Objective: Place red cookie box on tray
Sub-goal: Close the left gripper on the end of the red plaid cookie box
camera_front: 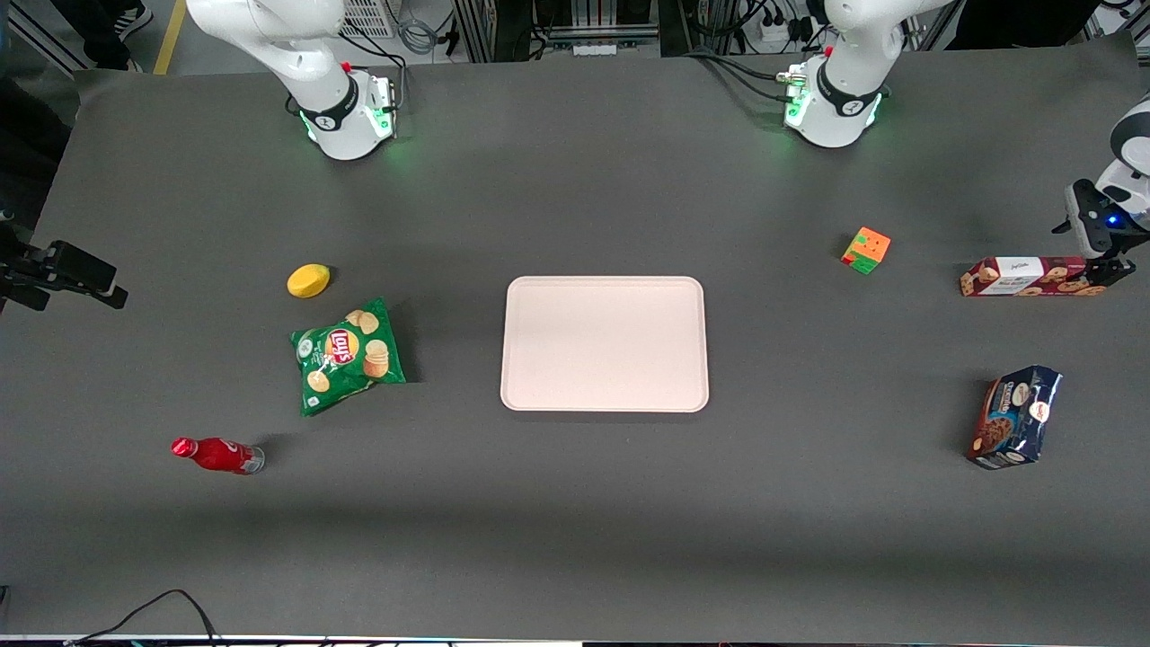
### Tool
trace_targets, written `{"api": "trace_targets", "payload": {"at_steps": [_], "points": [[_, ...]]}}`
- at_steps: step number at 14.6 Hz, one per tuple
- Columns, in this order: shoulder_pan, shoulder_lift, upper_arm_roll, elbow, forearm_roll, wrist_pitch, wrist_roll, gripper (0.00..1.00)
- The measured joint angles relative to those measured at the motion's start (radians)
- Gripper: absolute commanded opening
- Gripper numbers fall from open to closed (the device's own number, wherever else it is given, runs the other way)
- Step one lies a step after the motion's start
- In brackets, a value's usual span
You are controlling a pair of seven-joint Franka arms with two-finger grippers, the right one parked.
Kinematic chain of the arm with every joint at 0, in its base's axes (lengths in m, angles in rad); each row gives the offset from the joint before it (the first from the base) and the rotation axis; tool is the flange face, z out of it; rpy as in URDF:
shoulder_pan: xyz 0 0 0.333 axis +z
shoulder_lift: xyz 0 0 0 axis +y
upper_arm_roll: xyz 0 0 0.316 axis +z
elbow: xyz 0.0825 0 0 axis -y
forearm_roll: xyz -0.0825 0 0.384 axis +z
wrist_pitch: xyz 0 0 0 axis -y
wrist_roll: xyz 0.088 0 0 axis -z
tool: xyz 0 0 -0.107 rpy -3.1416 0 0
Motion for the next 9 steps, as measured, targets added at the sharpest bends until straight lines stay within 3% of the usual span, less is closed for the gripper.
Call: {"api": "trace_targets", "payload": {"at_steps": [5, 9], "points": [[0.014, 0.009, 0.003, -0.023, -0.010, 0.050, 0.014, 1.00], [0.024, 0.042, 0.004, -0.035, -0.154, 0.072, 0.156, 1.00]]}}
